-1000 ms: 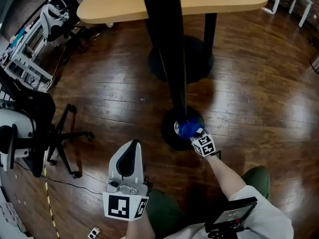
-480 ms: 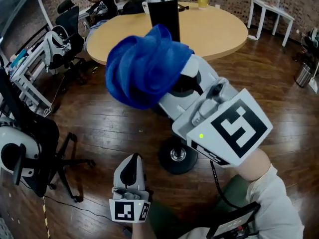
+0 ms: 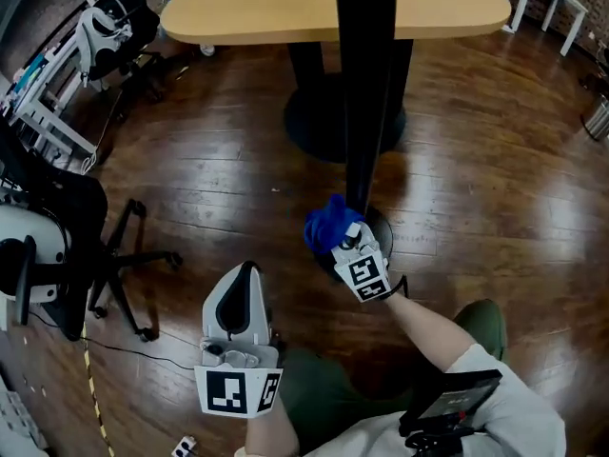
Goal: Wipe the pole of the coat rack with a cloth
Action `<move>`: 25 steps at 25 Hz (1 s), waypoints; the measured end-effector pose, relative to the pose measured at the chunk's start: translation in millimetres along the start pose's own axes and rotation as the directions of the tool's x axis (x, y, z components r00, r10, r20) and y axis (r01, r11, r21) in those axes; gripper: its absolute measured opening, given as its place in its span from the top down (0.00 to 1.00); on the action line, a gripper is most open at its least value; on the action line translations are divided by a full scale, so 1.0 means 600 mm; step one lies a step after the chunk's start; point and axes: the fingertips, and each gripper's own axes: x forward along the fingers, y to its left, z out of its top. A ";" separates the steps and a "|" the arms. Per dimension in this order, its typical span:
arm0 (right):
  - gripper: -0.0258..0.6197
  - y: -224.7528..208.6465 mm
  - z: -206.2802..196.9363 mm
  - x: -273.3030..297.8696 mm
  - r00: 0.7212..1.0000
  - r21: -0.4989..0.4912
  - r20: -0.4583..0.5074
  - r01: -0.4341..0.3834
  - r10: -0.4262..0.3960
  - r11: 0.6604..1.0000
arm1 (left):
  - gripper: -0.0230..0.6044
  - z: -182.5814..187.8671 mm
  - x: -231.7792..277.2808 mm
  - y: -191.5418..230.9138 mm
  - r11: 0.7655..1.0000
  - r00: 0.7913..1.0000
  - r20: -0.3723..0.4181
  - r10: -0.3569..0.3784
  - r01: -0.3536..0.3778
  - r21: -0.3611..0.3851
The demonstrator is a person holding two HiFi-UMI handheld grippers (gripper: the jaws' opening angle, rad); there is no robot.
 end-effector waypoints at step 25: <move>0.81 -0.133 1.168 -0.539 0.926 0.088 0.367 0.058 -0.086 0.994 | 0.96 0.831 0.062 -0.049 0.993 0.993 -0.028 -0.118 0.117 -0.010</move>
